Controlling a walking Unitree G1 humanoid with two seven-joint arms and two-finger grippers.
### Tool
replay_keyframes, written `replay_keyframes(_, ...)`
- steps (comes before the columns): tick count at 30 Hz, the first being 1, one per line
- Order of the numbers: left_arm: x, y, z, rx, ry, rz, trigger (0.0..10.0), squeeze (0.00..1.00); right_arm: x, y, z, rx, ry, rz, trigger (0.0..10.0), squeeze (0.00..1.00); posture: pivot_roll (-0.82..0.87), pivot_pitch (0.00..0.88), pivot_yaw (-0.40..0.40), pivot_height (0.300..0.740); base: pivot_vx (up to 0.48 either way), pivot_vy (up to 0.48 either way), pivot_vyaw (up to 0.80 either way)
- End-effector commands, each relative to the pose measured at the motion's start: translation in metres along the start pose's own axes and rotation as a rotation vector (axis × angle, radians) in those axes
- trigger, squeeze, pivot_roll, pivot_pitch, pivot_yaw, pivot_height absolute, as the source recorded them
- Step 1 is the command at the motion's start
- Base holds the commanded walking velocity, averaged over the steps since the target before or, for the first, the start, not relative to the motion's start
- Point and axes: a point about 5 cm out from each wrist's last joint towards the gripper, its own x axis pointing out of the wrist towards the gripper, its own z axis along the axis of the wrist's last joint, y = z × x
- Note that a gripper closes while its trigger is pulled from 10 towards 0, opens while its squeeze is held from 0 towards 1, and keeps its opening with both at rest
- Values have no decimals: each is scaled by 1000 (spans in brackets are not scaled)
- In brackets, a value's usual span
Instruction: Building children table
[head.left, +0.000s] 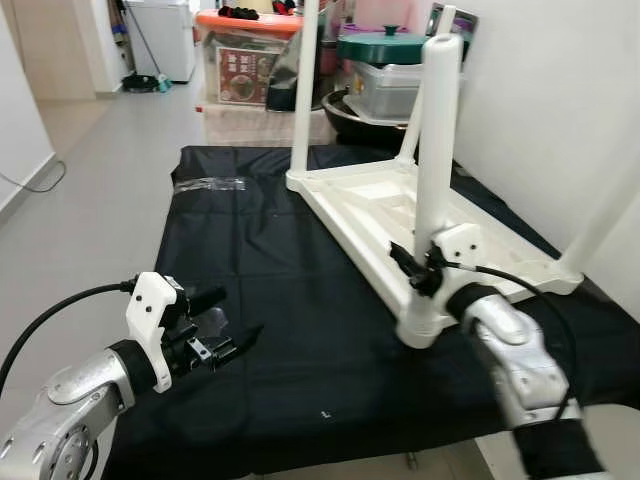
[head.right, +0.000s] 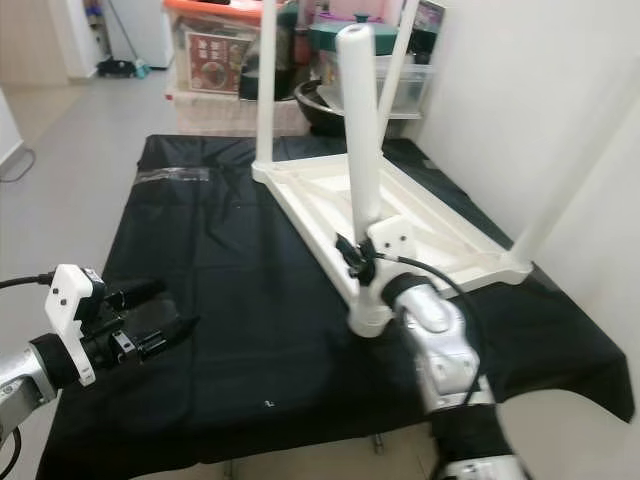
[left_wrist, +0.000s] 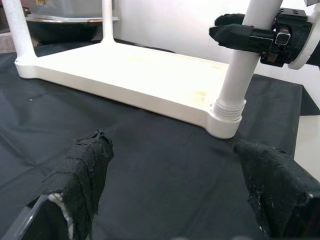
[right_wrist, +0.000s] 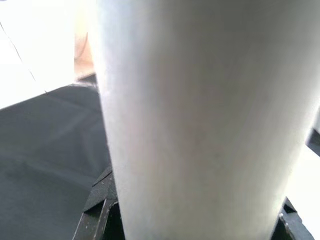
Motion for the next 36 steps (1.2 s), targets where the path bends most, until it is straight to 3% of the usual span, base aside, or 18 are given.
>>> replay_keyframes(1, 1, 1, 0, -6, -6, 7, 10000, 0, 0, 18, -14, 68, 44, 55, 0, 0, 75, 0, -98, 740, 0, 0, 0)
replay_keyframes(6, -1, 3, 1, -3, -8, 17, 10000, 0, -7, 29, -25, 47, 78, 128, 0, 0, 80, 0, -103, 740, 0, 0, 0)
replay_keyframes(13, -1, 0, -1, -9, -6, 22, 10000, 0, -18, 22, -38, 44, 136, 143, 0, 0, 79, 0, -107, 740, 0, 0, 0)
replay_keyframes(18, -1, 1, -1, -11, -5, 27, 10000, 0, -19, 21, -39, 85, 137, 153, 0, 0, 79, 0, -107, 740, 0, 0, 0)
replay_keyframes(27, -3, 5, 0, -11, -9, 44, 10000, 0, -18, 21, -47, 268, 170, 150, 0, 0, 90, 0, -108, 740, 0, 0, 0)
replay_keyframes(36, -3, 7, 0, -5, -8, 58, 10000, 0, -20, 23, -57, 288, 210, 129, 0, 0, 89, 0, -110, 740, 0, 0, 0)
